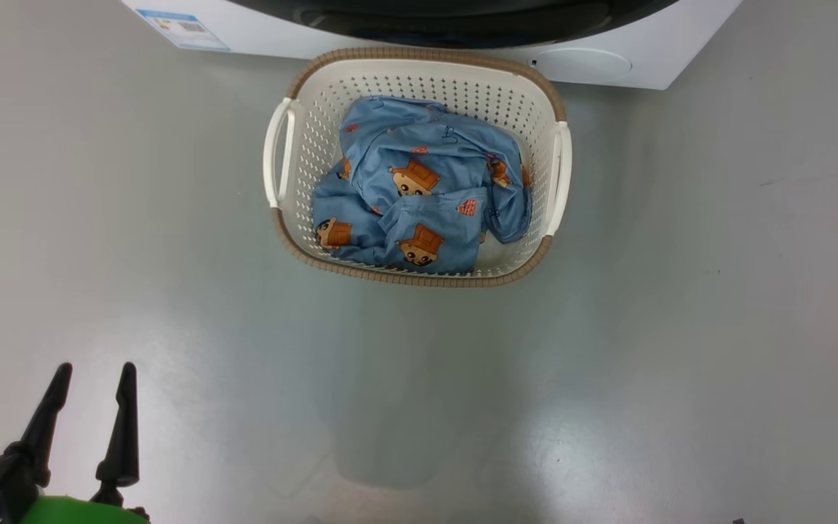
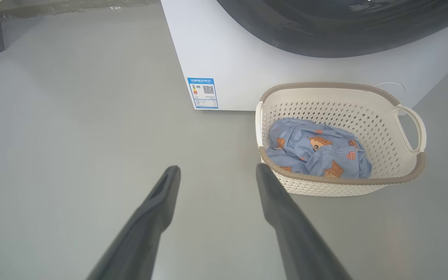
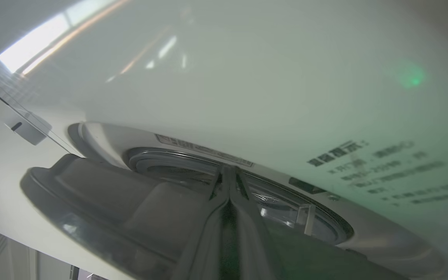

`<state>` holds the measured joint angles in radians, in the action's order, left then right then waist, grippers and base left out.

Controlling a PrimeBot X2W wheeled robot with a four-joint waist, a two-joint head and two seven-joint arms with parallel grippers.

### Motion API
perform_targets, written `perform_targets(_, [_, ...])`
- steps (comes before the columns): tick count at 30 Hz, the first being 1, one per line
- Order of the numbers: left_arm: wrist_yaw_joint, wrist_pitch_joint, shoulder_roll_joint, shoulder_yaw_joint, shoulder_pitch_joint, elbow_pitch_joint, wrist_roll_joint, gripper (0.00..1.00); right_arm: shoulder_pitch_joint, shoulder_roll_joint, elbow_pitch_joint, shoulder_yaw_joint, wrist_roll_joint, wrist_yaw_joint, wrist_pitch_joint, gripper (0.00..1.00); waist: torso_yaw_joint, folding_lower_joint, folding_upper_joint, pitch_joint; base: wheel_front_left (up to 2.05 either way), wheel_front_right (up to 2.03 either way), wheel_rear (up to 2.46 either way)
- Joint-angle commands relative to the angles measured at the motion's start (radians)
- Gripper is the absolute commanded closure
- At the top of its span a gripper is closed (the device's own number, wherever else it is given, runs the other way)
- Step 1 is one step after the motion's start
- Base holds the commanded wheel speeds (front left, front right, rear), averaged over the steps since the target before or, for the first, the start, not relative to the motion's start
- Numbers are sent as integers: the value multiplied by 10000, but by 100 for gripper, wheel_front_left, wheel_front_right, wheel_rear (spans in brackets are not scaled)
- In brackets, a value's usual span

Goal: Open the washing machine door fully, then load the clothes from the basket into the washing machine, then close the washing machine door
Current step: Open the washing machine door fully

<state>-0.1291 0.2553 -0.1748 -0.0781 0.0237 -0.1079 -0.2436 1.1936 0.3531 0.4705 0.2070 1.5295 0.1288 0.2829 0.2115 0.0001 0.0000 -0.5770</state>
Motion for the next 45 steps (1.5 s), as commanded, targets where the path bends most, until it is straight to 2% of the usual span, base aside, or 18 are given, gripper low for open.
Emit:
perform_targets(1, [-16,65,-259,-415,-128,99,38,0,61,-184,-228,171,69,19,132,100,-14,0,0,20,0,0,0])
perform_targets(21, [-16,65,-359,-682,-345,190,-12,0,-263,-292,-255,223,813,19,1403,100,-329,0,0,134,0,0,0])
perform_targets(45, [-16,65,-261,-961,-220,316,-4,0,-403,-645,-305,642,642,19,2434,100,-512,0,0,-25,0,0,0])
